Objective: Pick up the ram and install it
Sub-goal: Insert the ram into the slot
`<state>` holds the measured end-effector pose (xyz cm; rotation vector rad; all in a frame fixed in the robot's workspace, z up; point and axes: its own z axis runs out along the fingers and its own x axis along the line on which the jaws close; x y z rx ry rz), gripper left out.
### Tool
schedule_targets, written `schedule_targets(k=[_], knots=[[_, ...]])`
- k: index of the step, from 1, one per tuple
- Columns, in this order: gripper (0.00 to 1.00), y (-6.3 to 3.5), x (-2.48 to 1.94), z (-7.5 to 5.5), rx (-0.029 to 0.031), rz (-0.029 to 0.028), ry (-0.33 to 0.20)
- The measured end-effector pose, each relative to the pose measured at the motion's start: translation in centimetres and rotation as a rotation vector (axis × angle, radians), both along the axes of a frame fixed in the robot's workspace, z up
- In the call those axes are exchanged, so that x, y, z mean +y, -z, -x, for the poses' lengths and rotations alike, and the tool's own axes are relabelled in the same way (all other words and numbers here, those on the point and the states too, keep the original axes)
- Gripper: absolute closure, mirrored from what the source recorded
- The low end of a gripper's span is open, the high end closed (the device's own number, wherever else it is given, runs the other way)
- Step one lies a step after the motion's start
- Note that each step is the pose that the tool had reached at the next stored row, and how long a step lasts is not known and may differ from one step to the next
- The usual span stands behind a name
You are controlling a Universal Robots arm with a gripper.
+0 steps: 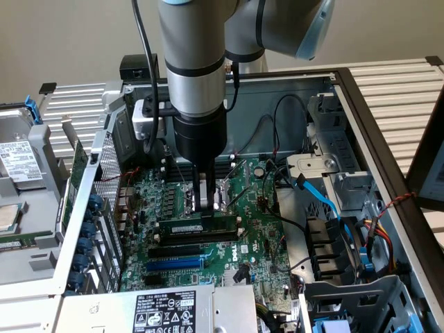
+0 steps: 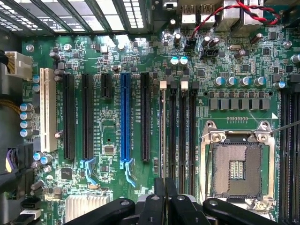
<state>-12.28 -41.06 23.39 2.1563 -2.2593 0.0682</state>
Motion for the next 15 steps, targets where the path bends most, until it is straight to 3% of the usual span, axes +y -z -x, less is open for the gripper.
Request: schedule_targets(k=[15], knots=[[0.88,0.21,0.05,0.10,-0.0006,0.0000,0.000]])
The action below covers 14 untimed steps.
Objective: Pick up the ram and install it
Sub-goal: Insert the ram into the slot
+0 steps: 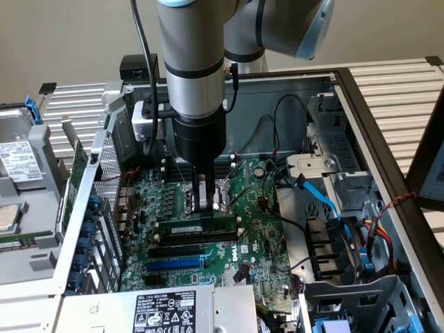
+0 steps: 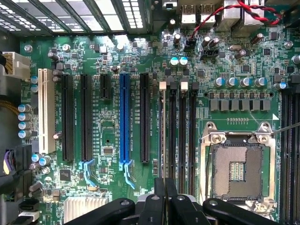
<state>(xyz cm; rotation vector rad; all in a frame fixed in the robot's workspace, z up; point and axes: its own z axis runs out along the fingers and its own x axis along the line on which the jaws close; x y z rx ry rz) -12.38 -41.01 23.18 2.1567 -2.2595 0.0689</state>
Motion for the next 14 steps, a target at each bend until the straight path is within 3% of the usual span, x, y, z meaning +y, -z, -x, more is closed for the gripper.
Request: schedule_targets(k=[14], knots=[[0.88,0.12,-0.07,0.01,-0.0004,-0.0002,0.000]])
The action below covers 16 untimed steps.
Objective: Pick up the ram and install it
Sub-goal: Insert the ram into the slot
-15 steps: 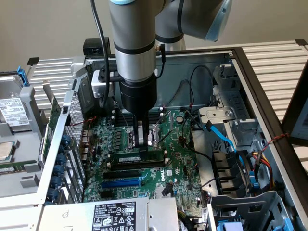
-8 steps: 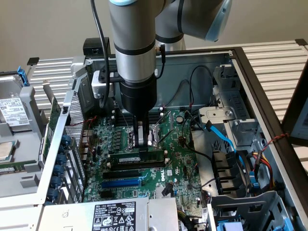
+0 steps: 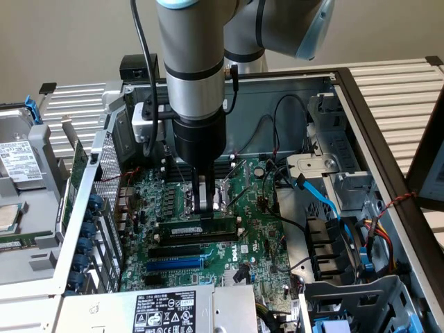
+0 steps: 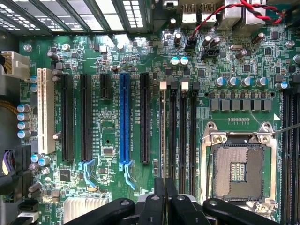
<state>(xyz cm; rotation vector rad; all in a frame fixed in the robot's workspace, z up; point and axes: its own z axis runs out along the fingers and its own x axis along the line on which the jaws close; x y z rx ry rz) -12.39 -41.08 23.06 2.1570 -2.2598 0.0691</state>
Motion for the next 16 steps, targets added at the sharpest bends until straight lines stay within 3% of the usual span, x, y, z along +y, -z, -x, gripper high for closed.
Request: schedule_targets(k=[16], knots=[[0.88,0.39,-0.01,0.10,-0.0002,0.0000,0.000]])
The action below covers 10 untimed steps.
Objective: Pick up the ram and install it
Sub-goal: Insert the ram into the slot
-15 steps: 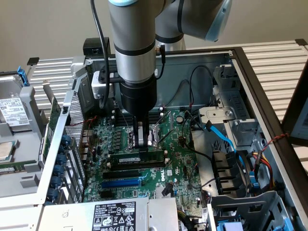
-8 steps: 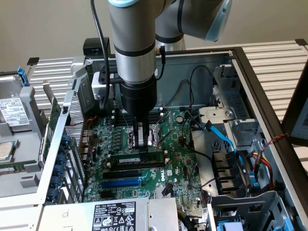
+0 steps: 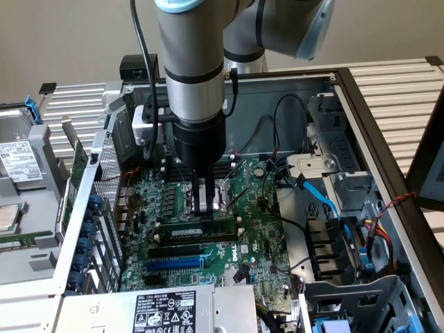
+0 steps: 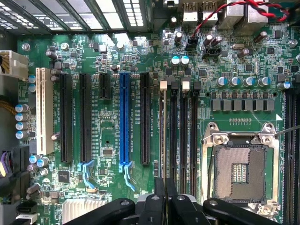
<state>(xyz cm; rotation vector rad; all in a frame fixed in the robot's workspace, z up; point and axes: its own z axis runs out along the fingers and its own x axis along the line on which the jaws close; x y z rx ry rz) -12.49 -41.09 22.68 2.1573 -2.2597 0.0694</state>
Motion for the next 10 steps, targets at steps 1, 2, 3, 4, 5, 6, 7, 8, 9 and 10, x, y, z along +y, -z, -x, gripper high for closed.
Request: schedule_targets(k=[1,2,3,4,5,6,7,8,9,10], knots=[[0.86,0.02,0.00,0.05,0.0006,0.0001,0.000],[0.86,0.02,0.00,0.07,0.0006,0.0001,0.000],[0.80,0.01,0.00,0.08,0.0014,0.0003,0.000],[0.80,0.02,0.00,0.08,0.0035,0.0002,0.000],[0.73,0.00,0.00,0.08,0.0064,0.0001,0.000],[0.73,-0.05,0.00,0.09,0.0091,0.0000,0.000],[0.73,-0.15,0.00,0.09,0.0118,0.0000,0.000],[0.73,-0.29,0.00,0.09,0.0135,0.0000,0.000],[0.73,-0.46,0.00,0.09,0.0144,0.0001,0.000],[0.73,-0.60,0.00,0.09,0.0146,0.0000,0.000]])
